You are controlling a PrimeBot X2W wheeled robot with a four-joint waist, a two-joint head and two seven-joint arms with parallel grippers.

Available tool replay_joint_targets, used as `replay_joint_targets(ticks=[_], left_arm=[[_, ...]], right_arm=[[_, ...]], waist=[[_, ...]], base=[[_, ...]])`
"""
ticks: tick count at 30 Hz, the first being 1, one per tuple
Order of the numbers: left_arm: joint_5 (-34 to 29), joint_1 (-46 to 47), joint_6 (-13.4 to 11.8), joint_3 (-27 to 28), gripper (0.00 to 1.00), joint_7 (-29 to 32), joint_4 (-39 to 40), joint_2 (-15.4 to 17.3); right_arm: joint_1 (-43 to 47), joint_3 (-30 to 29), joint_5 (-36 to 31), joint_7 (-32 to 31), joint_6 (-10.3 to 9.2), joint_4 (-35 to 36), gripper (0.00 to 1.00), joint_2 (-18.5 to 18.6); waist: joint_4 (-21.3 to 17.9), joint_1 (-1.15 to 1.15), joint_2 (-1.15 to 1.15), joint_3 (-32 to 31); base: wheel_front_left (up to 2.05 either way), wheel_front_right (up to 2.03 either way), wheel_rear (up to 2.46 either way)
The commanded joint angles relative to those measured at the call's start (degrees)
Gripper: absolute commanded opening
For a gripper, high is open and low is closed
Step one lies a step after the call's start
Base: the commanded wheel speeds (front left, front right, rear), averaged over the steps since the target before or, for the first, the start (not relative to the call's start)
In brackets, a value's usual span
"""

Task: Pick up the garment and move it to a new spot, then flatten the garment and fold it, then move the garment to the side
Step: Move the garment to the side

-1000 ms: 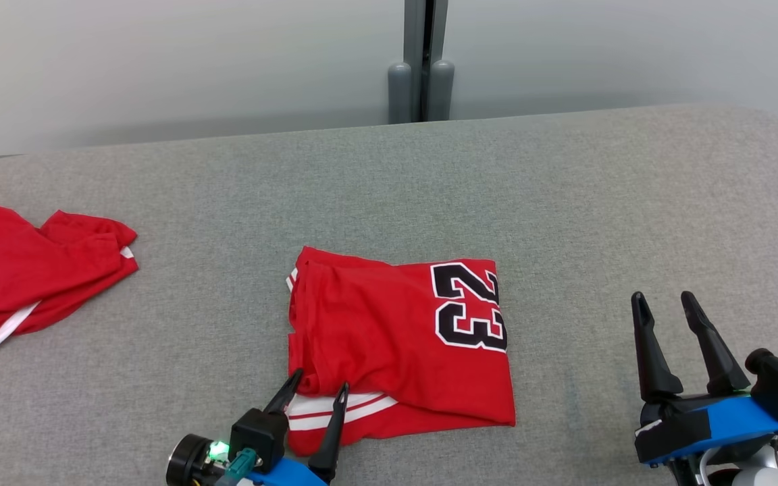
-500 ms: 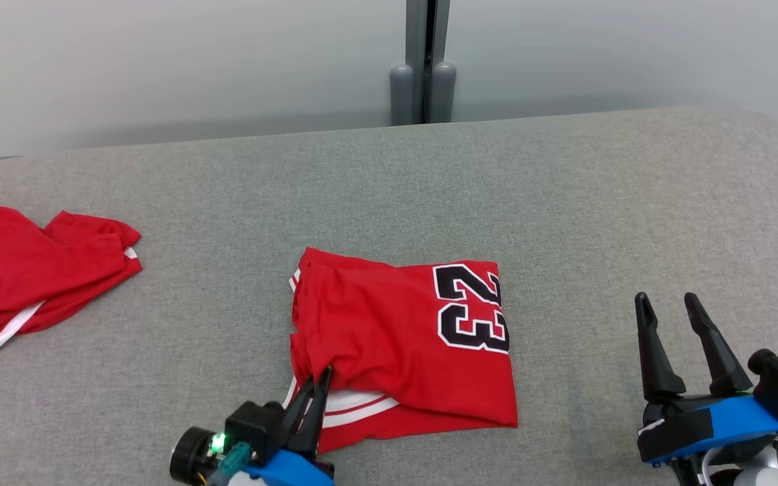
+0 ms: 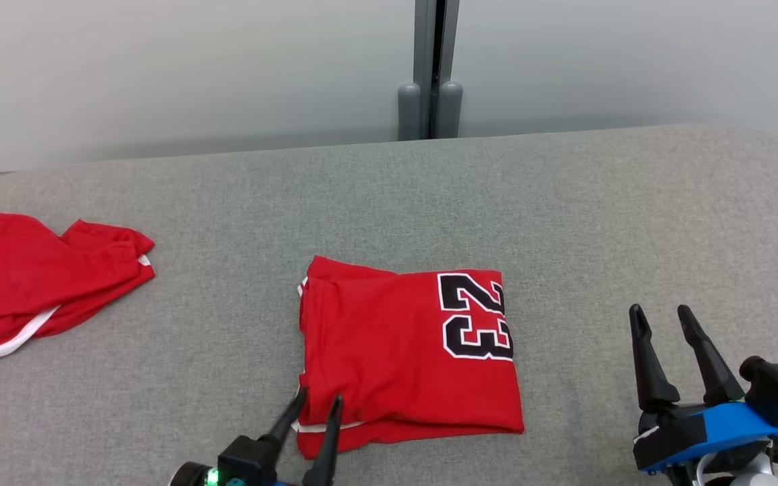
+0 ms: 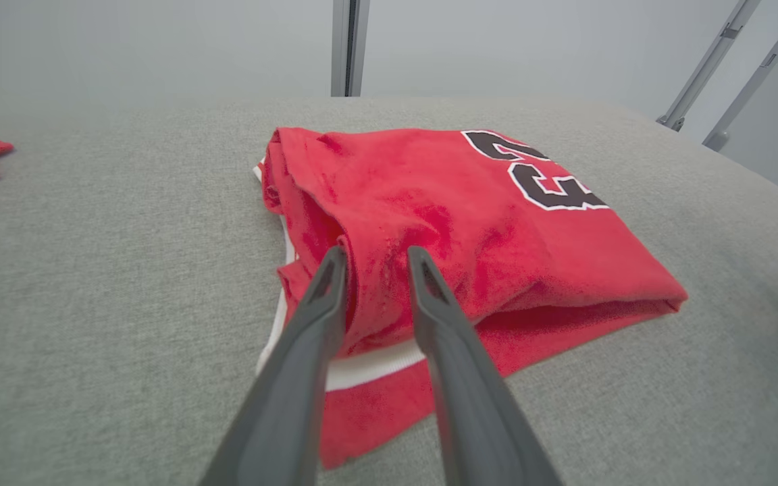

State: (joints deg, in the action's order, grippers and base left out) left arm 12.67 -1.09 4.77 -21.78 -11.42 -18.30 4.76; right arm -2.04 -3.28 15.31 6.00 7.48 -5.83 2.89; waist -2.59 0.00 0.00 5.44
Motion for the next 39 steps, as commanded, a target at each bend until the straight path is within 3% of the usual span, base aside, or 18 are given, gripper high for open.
replay_joint_targets(ticks=[1,10,23,29,39], left_arm=[[0.0,0.0,-0.3,0.2,1.00,-0.5,0.7,0.1],[2.5,1.6,-3.4,6.1,1.00,-3.0,5.7,0.9],[4.0,-0.8,-7.8,15.3,1.00,-3.7,10.2,6.0],[3.9,-2.3,-9.3,16.5,1.00,-3.5,11.7,6.5],[3.4,-2.8,-9.8,15.2,1.00,-1.4,13.0,7.1]], right_arm=[[0.6,0.1,0.3,-0.1,0.03,-0.1,1.00,0.0],[0.8,-0.1,-0.2,-0.4,0.03,0.1,1.00,0.0],[2.8,-1.2,-1.4,-1.4,0.03,1.5,1.00,0.0],[4.1,-1.8,-1.7,-1.9,0.03,3.1,1.00,0.0],[5.9,-1.8,-2.4,-3.0,0.03,5.4,1.00,0.0]], waist=[[0.0,0.00,0.00,-0.2],[0.2,0.00,0.00,-2.0],[1.6,0.00,0.00,-4.7],[2.8,0.00,0.00,-4.8],[4.0,0.00,0.00,-4.9]], base=[[0.00,0.00,0.00],[0.00,0.00,0.00],[0.00,0.00,0.00],[0.00,0.00,0.00],[0.00,0.00,0.00]])
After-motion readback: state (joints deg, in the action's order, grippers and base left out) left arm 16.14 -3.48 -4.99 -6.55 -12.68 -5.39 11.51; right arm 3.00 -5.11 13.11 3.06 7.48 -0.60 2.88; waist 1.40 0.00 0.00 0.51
